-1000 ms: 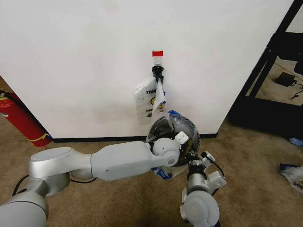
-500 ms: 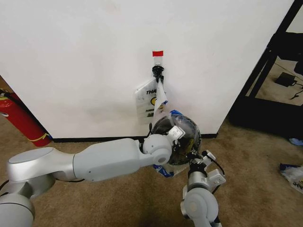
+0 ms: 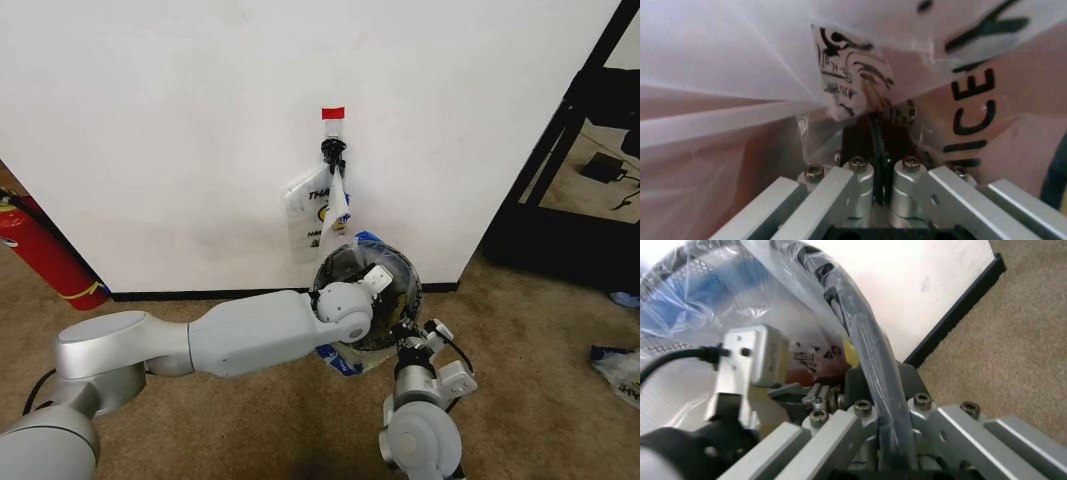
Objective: Pick up the garbage bag from the wall and place it over the trash bin.
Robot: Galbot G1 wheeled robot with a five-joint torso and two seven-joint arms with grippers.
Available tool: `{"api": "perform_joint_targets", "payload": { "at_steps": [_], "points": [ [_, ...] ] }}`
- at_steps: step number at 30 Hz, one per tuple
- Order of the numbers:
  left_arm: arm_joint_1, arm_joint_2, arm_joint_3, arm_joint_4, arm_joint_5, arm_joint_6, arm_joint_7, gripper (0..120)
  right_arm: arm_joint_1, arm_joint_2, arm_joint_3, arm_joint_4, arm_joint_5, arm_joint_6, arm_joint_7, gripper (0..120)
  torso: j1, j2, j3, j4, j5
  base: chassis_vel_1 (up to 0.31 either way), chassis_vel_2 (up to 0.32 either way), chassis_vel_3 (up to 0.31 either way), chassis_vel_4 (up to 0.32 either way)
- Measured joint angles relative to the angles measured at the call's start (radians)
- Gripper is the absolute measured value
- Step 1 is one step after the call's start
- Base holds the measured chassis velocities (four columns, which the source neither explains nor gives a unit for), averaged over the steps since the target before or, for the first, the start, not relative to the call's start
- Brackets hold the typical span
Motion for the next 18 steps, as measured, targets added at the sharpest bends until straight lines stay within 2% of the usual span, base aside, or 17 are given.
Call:
{"api": "perform_joint_targets", "payload": {
  "at_steps": [7, 13, 18],
  "points": [
    [0.007, 0.021, 0.0, -0.037, -0.006, -0.004, -0.002, 0, 0.004, -0.008, 0.005, -0.009, -0.001, 0.0, 0.0, 0, 0.0, 0.0, 0.0, 0.0, 0.0, 0.0, 0.0, 0.0, 0.0],
    [-0.018, 0.117, -0.003, -0.179, -0.058, 0.019, -0.028, 0, 0.022, -0.019, 0.019, -0.036, -0.012, 0.006, -0.001, 0, 0.0, 0.0, 0.0, 0.0, -0.0002, 0.0, 0.0, 0.0, 0.0],
    [-0.035, 0.164, 0.012, -0.196, -0.063, 0.056, -0.033, 0, 0.026, -0.013, 0.012, -0.044, -0.033, 0.024, -0.001, 0, 0.0, 0.0, 0.0, 0.0003, -0.0001, 0.0, 0.0, 0.0, 0.0]
  ]
}}
